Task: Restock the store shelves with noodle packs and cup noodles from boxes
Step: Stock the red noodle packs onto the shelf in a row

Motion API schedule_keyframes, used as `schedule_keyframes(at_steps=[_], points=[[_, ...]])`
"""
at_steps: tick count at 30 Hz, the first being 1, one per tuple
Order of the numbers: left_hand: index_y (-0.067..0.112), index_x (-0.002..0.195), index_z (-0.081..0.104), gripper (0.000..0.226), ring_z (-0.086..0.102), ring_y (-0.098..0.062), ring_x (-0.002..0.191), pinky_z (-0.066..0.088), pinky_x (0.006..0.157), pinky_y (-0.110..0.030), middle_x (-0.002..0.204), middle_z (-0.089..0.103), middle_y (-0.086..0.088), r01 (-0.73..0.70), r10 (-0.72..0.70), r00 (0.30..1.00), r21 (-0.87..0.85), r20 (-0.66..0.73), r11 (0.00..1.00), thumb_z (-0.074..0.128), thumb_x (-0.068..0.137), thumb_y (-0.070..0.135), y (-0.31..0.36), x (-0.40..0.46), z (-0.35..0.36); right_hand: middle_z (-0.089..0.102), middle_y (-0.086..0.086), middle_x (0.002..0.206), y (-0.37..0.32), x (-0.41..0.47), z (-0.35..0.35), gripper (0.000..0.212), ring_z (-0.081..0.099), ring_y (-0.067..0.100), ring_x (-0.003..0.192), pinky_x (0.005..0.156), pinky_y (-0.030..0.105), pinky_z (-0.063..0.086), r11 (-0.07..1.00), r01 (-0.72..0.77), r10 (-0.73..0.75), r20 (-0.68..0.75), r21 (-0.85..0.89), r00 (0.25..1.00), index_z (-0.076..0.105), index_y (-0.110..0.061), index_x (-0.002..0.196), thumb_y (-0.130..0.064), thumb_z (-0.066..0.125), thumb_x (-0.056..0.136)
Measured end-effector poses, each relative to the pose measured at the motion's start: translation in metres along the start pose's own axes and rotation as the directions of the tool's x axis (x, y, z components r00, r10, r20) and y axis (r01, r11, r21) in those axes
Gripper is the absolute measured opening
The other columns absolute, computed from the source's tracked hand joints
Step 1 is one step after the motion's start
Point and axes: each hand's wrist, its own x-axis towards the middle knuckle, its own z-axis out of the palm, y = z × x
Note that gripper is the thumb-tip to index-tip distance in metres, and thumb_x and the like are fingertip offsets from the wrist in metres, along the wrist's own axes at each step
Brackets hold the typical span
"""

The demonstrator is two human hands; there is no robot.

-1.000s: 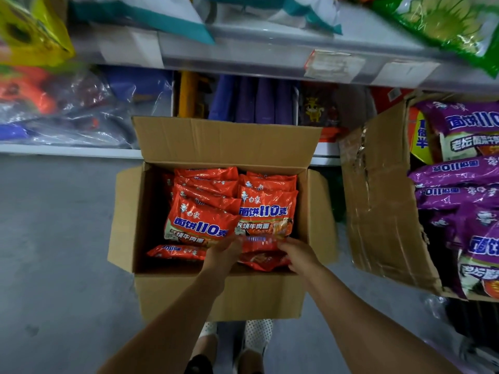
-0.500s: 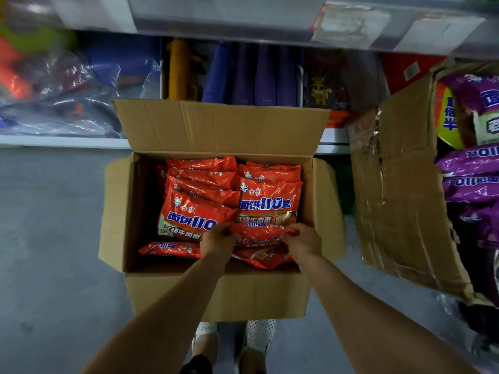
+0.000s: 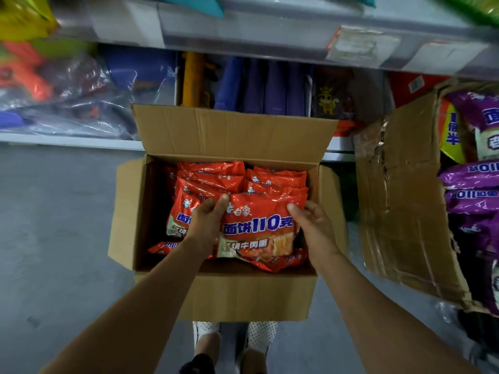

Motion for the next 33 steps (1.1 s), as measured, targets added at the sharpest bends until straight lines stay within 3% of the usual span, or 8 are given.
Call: schedule_keyframes(at_steps=[4, 7, 11, 15, 18, 20, 26, 33], points=[[0.02, 0.103, 0.065, 0.027, 0.076, -0.019, 0.076, 0.059, 0.061, -0.032, 0.088, 0.076, -0.003, 0.038, -0.039, 0.997, -0.009, -0.061, 0.999, 0.056, 0.099, 0.046, 0.001, -0.001, -0.01, 0.075, 0.005, 0.116, 0.006, -0.005, 0.005, 0.051, 0.073, 0.025, 0.106, 0.094, 0.048, 0.056, 0.984, -0.176, 0.171, 0.263, -0.005, 0.949, 0.063, -0.026, 0.125, -0.039, 0.078, 0.078], [0.023, 0.094, 0.063, 0.024, 0.074, -0.02, 0.076, 0.059, 0.068, -0.036, 0.086, 0.075, -0.003, 0.064, -0.059, 0.982, 0.019, -0.177, 0.998, 0.058, 0.098, 0.047, -0.004, 0.003, -0.019, 0.075, -0.002, 0.116, 0.012, -0.012, 0.015, 0.047, 0.07, 0.02, 0.111, 0.099, 0.043, 0.053, 0.976, -0.171, 0.209, 0.343, -0.138, 0.916, 0.064, -0.028, 0.121, -0.031, 0.082, 0.077], [0.022, 0.094, 0.061, 0.028, 0.076, -0.027, 0.083, 0.06, 0.085, -0.05, 0.089, 0.076, -0.008, 0.067, -0.06, 0.975, 0.024, -0.214, 0.997, 0.055, 0.099, 0.048, -0.019, 0.006, -0.033, 0.076, -0.007, 0.113, 0.024, -0.021, 0.027, 0.054, 0.071, 0.015, 0.108, 0.1, 0.042, 0.053, 0.963, -0.176, 0.232, 0.295, -0.205, 0.927, 0.066, -0.029, 0.12, -0.034, 0.087, 0.07], [0.017, 0.105, 0.062, 0.034, 0.074, -0.028, 0.087, 0.059, 0.084, -0.048, 0.098, 0.074, -0.01, 0.042, -0.045, 0.952, -0.014, -0.302, 0.999, 0.052, 0.1, 0.049, -0.026, 0.01, -0.039, 0.077, -0.004, 0.11, 0.026, -0.024, 0.028, 0.036, 0.074, 0.013, 0.1, 0.081, 0.032, 0.055, 0.969, -0.234, 0.245, 0.225, -0.076, 0.943, 0.067, -0.028, 0.115, -0.029, 0.08, 0.081], [0.012, 0.12, 0.056, 0.04, 0.069, -0.019, 0.086, 0.055, 0.069, -0.034, 0.108, 0.069, -0.008, 0.006, 0.071, 0.867, 0.152, -0.494, 0.988, 0.055, 0.099, 0.047, -0.029, 0.015, -0.057, 0.078, -0.003, 0.104, 0.026, -0.021, 0.025, 0.029, 0.075, 0.018, 0.096, 0.076, 0.033, 0.055, 0.966, -0.25, 0.243, 0.109, 0.057, 0.964, 0.066, -0.027, 0.112, -0.027, 0.076, 0.085], [0.013, 0.127, 0.053, 0.045, 0.065, -0.023, 0.1, 0.052, 0.076, -0.036, 0.116, 0.063, -0.008, 0.032, 0.131, 0.825, 0.277, -0.55, 0.96, 0.059, 0.096, 0.046, -0.032, 0.018, -0.071, 0.079, -0.003, 0.101, 0.023, -0.018, 0.02, 0.031, 0.076, 0.019, 0.093, 0.072, 0.032, 0.056, 0.967, -0.229, 0.224, 0.061, 0.108, 0.973, 0.064, -0.024, 0.117, -0.024, 0.074, 0.088], [0.019, 0.155, 0.032, 0.082, 0.05, -0.035, 0.132, 0.045, 0.106, -0.054, 0.148, 0.049, -0.012, 0.165, 0.047, 0.925, 0.509, -0.378, 0.845, 0.072, 0.088, 0.046, -0.045, 0.035, -0.097, 0.078, -0.007, 0.099, 0.021, -0.012, 0.012, 0.035, 0.076, 0.012, 0.085, 0.069, 0.033, 0.056, 0.983, -0.131, 0.142, -0.08, 0.127, 0.987, 0.064, -0.027, 0.118, -0.024, 0.077, 0.086], [0.024, 0.149, 0.041, 0.078, 0.058, -0.032, 0.124, 0.047, 0.105, -0.053, 0.134, 0.062, -0.007, 0.138, -0.031, 0.978, 0.532, -0.204, 0.836, 0.08, 0.082, 0.034, -0.042, 0.044, -0.101, 0.078, -0.005, 0.102, 0.024, -0.007, 0.01, 0.042, 0.076, 0.012, 0.087, 0.075, 0.037, 0.057, 0.986, -0.114, 0.127, -0.104, 0.125, 0.986, 0.062, -0.023, 0.125, -0.026, 0.077, 0.086]])
